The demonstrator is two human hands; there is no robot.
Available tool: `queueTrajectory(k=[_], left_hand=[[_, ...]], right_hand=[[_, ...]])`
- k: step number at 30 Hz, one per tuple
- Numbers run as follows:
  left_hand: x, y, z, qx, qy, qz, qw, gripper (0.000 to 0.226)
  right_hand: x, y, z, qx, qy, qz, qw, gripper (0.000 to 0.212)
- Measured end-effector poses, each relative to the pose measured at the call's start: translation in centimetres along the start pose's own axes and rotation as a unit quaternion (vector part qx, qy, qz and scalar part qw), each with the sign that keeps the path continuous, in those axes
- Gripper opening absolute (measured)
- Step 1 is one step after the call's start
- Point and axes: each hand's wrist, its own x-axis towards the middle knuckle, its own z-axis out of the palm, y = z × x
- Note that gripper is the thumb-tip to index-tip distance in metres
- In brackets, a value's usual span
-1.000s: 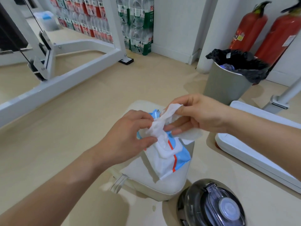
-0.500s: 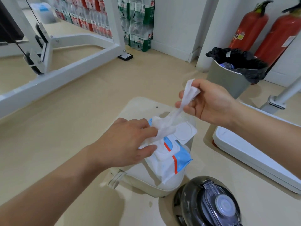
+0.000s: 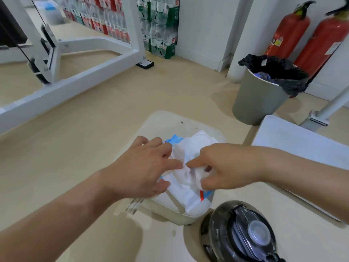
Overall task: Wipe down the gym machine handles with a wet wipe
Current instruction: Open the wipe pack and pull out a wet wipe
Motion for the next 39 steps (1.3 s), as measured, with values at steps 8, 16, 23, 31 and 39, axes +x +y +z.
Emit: queueTrajectory(k=[8, 16, 23, 31, 39], left_hand=[[0.0, 1.3, -0.1, 0.089, 0.025, -0.002, 0.996, 0.043], [0.9, 1.2, 0.1, 0.131, 0.04, -0.107, 0.985, 0.044], [2.9, 1.4, -0.2, 0.101, -0.055, -0.183, 0.976, 0.061], [-1.4, -1.8, -1.3, -0.171, 0.133, -0.157, 0.964, 0.045], [0.2, -0.2, 1.0, -0.274, 0.24, -0.264, 0.893, 0.035]], right_hand=[[1.1, 1.8, 0.5, -0.049, 0.134, 0.055, 0.988, 0.054], [3.1, 2.2, -0.9, 0.324, 0.242, 0.135, 0.905, 0.006], [4.7, 0.8, -0.8, 0.248, 0.37, 0.057, 0.894, 0.012], [3.6, 1.5, 0.5, 0.139, 0.371, -0.038, 0.918, 0.028], [2.6, 1.3, 0.1, 0.089, 0.366, -0.087, 0.922, 0.028]])
